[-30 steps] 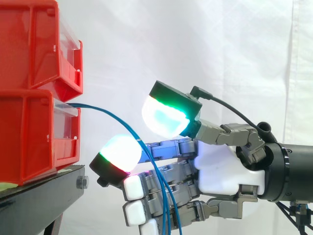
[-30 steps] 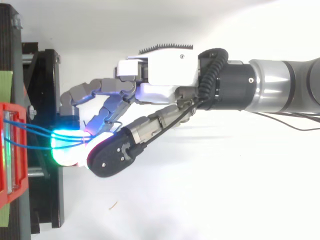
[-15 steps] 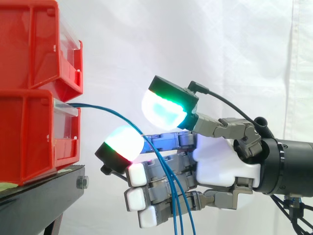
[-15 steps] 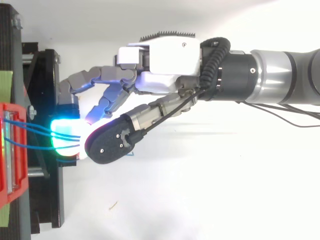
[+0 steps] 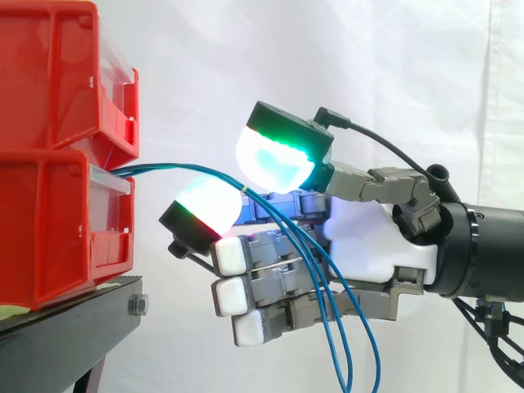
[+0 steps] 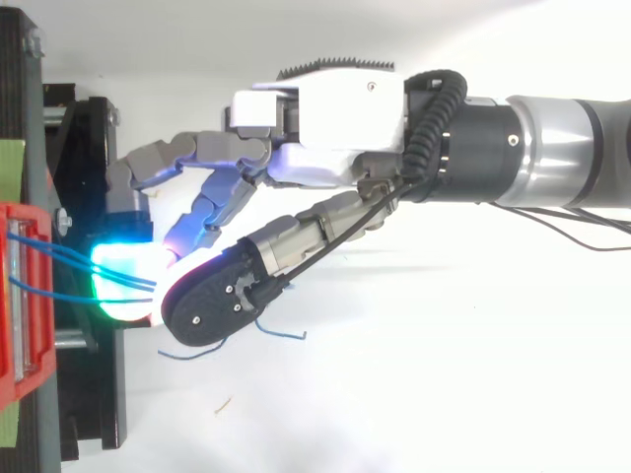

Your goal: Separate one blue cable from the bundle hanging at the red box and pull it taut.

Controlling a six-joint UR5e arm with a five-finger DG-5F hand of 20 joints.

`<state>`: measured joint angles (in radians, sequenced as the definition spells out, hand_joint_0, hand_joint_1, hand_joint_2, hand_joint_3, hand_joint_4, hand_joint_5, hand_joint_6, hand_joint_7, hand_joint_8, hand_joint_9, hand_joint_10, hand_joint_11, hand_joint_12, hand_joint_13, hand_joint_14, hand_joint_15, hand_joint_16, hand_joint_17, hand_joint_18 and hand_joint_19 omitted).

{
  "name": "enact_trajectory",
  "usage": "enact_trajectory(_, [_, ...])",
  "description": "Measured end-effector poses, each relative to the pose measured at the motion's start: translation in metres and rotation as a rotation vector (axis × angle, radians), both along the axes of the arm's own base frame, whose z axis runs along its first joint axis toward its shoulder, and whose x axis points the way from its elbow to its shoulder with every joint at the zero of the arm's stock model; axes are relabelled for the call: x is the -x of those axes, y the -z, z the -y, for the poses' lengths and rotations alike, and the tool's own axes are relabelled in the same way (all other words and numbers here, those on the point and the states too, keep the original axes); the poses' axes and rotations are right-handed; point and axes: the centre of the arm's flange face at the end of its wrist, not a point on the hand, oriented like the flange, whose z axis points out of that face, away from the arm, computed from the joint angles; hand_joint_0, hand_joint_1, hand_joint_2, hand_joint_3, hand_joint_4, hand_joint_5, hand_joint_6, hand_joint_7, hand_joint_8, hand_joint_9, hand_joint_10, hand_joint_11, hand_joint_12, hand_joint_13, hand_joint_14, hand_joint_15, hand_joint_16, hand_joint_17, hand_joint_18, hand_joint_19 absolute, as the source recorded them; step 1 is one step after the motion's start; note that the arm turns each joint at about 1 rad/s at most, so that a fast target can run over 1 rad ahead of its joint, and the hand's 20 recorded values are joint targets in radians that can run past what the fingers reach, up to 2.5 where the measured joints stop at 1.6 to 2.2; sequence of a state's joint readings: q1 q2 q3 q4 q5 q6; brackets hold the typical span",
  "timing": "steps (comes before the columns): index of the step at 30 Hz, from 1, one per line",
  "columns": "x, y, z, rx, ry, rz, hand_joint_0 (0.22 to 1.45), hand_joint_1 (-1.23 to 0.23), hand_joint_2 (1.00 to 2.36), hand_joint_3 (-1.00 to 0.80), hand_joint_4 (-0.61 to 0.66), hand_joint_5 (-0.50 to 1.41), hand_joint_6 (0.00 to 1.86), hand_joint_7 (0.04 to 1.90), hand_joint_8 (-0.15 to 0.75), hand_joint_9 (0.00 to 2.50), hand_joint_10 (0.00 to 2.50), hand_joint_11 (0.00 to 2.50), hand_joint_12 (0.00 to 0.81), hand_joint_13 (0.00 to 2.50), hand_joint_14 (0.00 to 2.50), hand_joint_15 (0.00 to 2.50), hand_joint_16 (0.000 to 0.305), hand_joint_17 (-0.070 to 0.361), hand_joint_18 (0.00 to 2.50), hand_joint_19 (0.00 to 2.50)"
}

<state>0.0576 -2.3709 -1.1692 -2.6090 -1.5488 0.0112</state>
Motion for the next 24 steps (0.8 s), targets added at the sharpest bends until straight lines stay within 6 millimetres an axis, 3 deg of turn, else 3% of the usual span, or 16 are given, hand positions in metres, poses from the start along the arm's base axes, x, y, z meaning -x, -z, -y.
enact_trajectory(7, [0.0008, 0.0005, -0.0013, 0.001, -0.001, -0.011, 0.67, -0.73, 1.01, -0.29, 0.14, -0.16, 0.68, 1.08, 0.304, 0.9, 0.02, 0.57, 0.34, 0.97, 0.02, 0.47, 0.037, 0.083, 0.78, 0.47])
enact_trajectory(10, [0.001, 0.0008, -0.0018, 0.001, -0.002, -0.013, 0.66, -0.76, 1.01, -0.37, 0.14, -0.17, 0.71, 1.02, 0.308, 0.97, 0.02, 0.68, 0.343, 1.05, 0.02, 0.55, 0.037, 0.082, 0.82, 0.48])
enact_trajectory(24, [0.004, 0.0046, -0.0023, 0.0, -0.001, -0.048, 0.64, -0.72, 1.01, -0.43, 0.15, -0.17, 0.7, 1.01, 0.306, 1.07, 0.02, 0.87, 0.352, 1.14, 0.02, 0.7, 0.036, 0.081, 0.84, 0.48])
